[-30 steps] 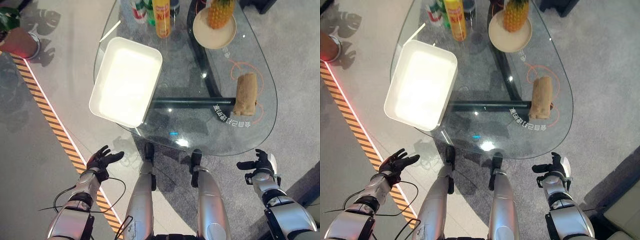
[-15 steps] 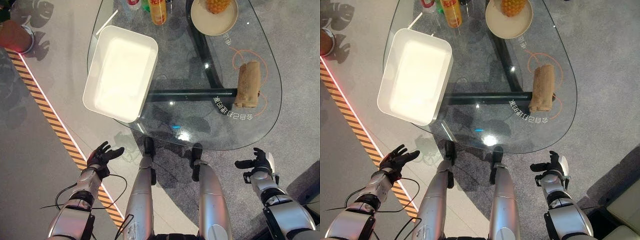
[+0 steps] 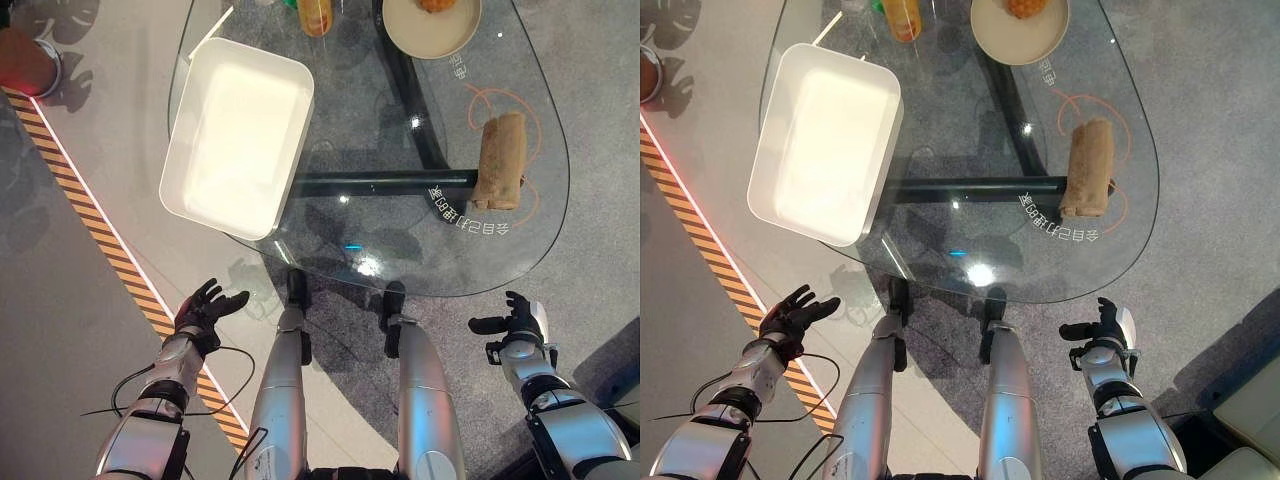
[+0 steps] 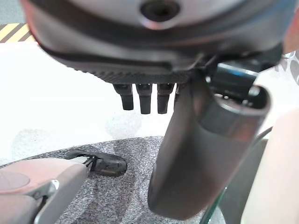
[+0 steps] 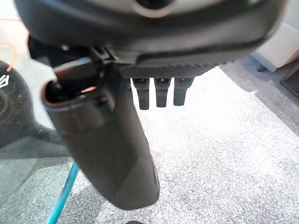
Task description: Wipe the table with a cloth and put it in the basket.
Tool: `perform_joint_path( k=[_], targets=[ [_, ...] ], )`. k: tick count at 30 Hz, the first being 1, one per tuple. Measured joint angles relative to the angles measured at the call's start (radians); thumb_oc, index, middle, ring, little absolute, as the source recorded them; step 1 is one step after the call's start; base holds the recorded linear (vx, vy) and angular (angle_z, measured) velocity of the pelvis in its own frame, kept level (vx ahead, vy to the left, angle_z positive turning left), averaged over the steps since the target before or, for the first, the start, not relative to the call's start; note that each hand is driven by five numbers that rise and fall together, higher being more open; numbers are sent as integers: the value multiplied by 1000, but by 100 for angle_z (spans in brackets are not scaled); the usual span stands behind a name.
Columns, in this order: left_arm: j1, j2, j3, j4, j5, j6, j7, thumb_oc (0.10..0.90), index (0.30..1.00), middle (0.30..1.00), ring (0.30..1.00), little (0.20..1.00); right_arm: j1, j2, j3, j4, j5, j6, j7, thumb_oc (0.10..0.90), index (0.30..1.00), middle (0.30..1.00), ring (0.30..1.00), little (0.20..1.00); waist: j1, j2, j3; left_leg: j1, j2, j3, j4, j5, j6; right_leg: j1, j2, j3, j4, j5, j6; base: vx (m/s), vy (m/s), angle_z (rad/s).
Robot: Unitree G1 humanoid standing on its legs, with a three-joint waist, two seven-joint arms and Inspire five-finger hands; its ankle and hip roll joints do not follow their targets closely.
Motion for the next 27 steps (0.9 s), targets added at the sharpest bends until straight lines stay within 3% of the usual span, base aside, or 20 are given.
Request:
perform_joint_path(
  k=[7, 16, 27],
  targets=[
    [0, 1, -18, 0, 0, 0, -6, 800, 900, 900, 900, 900, -32, -35, -44, 2, 147, -24, -62, 800, 900, 900, 900, 900, 1, -1, 0, -1, 1, -3, 14, -4, 1, 1, 0, 0, 9, 1, -1, 1, -5, 0],
    [4, 13, -21, 1, -2, 0, -28, 800, 900, 900, 900, 900, -135, -220, -123, -67, 202, -42, -313, 800, 900, 900, 900, 900, 4, -6, 3, 2, 2, -6, 18, -8, -3, 10, 3, -3, -2, 4, -2, -2, -6, 0],
    [-2, 19, -23, -14, -39, 2, -25, 800, 900, 900, 900, 900, -155, -230, -122, -315, 227, -24, -478, 800, 900, 900, 900, 900, 0, -10, 6, -6, 0, -4, -15, 0, 0, 11, 5, -5, -49, 23, 4, -8, 6, 0]
  ],
)
